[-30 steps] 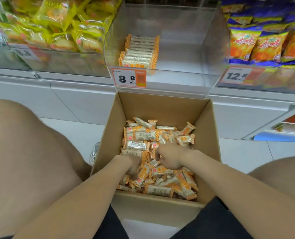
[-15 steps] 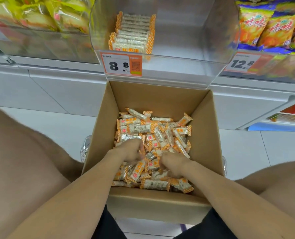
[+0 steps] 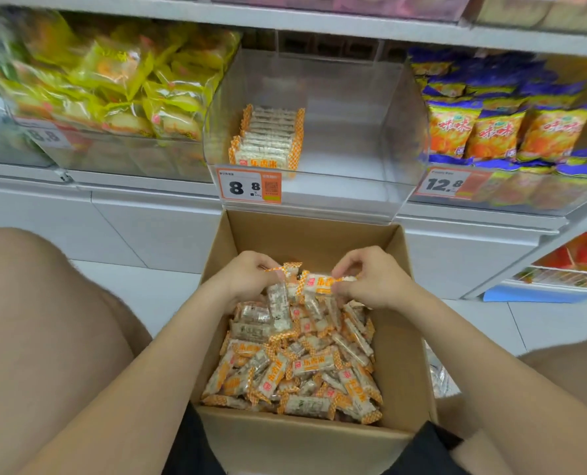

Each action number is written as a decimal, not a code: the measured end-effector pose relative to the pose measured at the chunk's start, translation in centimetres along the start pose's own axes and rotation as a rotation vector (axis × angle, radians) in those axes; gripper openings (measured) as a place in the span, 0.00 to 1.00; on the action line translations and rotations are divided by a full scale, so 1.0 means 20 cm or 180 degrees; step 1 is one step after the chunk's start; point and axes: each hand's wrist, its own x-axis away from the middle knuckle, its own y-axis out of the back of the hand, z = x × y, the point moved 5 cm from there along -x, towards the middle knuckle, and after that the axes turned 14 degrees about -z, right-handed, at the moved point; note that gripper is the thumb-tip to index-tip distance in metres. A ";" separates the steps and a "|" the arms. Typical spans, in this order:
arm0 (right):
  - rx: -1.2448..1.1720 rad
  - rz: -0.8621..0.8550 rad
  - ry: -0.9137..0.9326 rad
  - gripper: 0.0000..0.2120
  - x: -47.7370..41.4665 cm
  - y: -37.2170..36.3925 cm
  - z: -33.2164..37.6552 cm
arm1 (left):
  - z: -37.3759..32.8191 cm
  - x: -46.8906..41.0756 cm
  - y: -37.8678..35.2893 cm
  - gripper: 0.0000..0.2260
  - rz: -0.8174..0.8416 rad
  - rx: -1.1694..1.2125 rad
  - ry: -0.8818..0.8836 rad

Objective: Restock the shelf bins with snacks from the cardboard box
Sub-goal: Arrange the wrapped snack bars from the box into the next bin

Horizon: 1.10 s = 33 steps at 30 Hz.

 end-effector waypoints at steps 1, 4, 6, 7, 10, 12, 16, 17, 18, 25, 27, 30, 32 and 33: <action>-0.0058 -0.0100 -0.0067 0.12 0.02 0.03 0.03 | -0.04 0.04 0.04 0.03 -0.0026 -0.0065 -0.0083; -0.0502 -0.0272 -0.0333 0.20 0.07 0.07 0.08 | -0.16 0.15 0.13 0.05 0.0119 0.0131 -0.0227; -0.0945 -0.0343 -0.0577 0.15 0.08 0.07 0.09 | -0.22 0.21 0.16 0.07 0.0341 0.0561 -0.0239; -0.1149 -0.0362 -0.0694 0.11 0.08 0.06 0.09 | -0.25 0.24 0.18 0.07 0.0400 0.0738 -0.0300; -0.1675 -0.0360 -0.0974 0.09 0.10 0.03 0.09 | -0.33 0.28 0.21 0.07 0.0356 0.1141 -0.0545; -0.1798 -0.0416 -0.0977 0.08 0.12 0.04 0.11 | -0.35 0.30 0.24 0.05 0.0173 0.1001 -0.0780; -0.1349 -0.1043 -0.0507 0.05 0.12 0.12 0.14 | -0.37 0.32 0.27 0.18 0.0020 0.0290 -0.1246; -0.1336 -0.1148 -0.0411 0.04 0.11 0.14 0.15 | -0.38 0.32 0.28 0.21 -0.0004 0.0194 -0.1328; -0.1418 -0.1166 -0.0320 0.04 0.10 0.14 0.16 | -0.38 0.32 0.29 0.24 -0.0027 0.0127 -0.1378; -0.2085 -0.1087 0.0189 0.11 0.11 0.14 0.26 | -0.48 0.31 0.39 0.17 -0.0437 0.0545 -0.1349; -0.2598 -0.1382 -0.0133 0.10 0.09 0.13 0.24 | -0.50 0.30 0.44 0.13 -0.0855 0.0803 -0.1261; -0.3223 -0.1260 -0.0405 0.12 0.08 0.10 0.27 | -0.49 0.29 0.51 0.10 -0.1422 0.1366 -0.1024; -0.3434 -0.0870 -0.0327 0.15 0.08 0.07 0.33 | -0.49 0.30 0.48 0.13 -0.1356 0.1727 -0.0911; -0.3448 -0.0714 -0.0223 0.16 0.09 0.05 0.37 | -0.50 0.31 0.45 0.15 -0.1196 0.1925 -0.0864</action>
